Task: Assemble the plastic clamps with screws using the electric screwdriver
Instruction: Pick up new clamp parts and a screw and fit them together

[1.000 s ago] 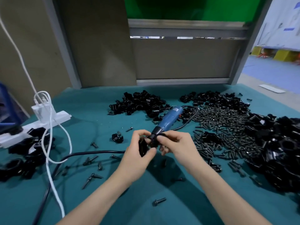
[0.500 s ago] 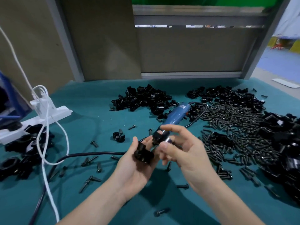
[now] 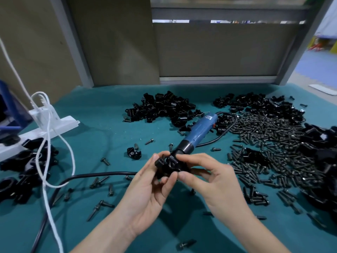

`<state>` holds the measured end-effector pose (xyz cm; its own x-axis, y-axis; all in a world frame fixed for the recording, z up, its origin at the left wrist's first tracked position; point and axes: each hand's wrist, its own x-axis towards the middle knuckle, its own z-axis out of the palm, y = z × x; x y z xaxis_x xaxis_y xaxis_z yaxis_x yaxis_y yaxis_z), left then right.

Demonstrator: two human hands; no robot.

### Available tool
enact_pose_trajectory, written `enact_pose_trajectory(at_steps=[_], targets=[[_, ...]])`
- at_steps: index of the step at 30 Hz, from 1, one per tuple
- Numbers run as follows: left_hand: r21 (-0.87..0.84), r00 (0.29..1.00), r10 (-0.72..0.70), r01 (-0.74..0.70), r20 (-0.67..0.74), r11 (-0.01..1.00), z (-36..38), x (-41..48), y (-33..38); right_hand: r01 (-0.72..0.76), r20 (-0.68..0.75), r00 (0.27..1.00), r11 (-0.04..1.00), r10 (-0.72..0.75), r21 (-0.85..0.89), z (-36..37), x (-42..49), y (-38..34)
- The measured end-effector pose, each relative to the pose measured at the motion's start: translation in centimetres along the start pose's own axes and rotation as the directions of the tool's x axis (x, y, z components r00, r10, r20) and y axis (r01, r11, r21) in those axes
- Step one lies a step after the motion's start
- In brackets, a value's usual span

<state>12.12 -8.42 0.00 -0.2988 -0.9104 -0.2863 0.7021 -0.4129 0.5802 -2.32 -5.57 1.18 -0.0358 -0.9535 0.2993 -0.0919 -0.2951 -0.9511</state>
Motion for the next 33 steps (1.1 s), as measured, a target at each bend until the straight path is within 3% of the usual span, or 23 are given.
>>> enact_pose_trajectory(at_steps=[4,8,11,13,16,18,21,28,33], targets=[[0.046,0.998,0.022,-0.025,0.054,0.999,-0.3,0.1,0.0,-0.042,-0.125,0.991,0.996,0.051,0.073,0.0,-0.1,0.1],[0.134,0.993,0.035,-0.05,0.114,0.99,-0.6,-0.1,-0.8,-0.04,-0.122,0.991,0.993,0.053,0.112,0.1,-0.2,0.1],[0.234,0.976,0.116,-0.159,0.186,0.959,-0.9,0.1,-1.2,-0.044,-0.096,0.994,0.991,0.056,0.122,0.2,-0.4,0.1],[0.382,0.95,0.238,-0.3,0.202,0.874,-1.2,0.2,-1.3,-0.047,-0.075,0.995,0.99,0.058,0.133,-0.3,-0.3,0.1],[0.62,0.868,0.406,-0.491,0.286,0.612,-1.4,0.3,-1.1,-0.078,0.011,0.997,0.988,0.077,0.132,-1.1,0.1,-0.1],[0.694,0.83,0.455,-0.534,0.321,0.483,-1.4,0.3,-0.8,-0.094,0.071,0.994,0.986,0.085,0.14,-1.6,0.2,0.0],[0.621,0.852,0.382,-0.523,0.358,0.584,-1.5,0.3,-1.0,-0.09,0.182,0.98,0.995,0.083,0.029,-2.8,0.4,-0.3],[0.706,0.898,0.24,-0.439,0.369,0.555,-1.9,0.1,-2.3,-0.07,0.322,0.926,0.927,0.197,-0.368,-5.2,0.9,-0.5],[0.717,0.903,0.241,-0.429,0.356,0.55,-2.1,0.3,-2.5,-0.113,0.331,0.912,0.924,0.242,-0.366,-5.1,1.1,-0.6]])
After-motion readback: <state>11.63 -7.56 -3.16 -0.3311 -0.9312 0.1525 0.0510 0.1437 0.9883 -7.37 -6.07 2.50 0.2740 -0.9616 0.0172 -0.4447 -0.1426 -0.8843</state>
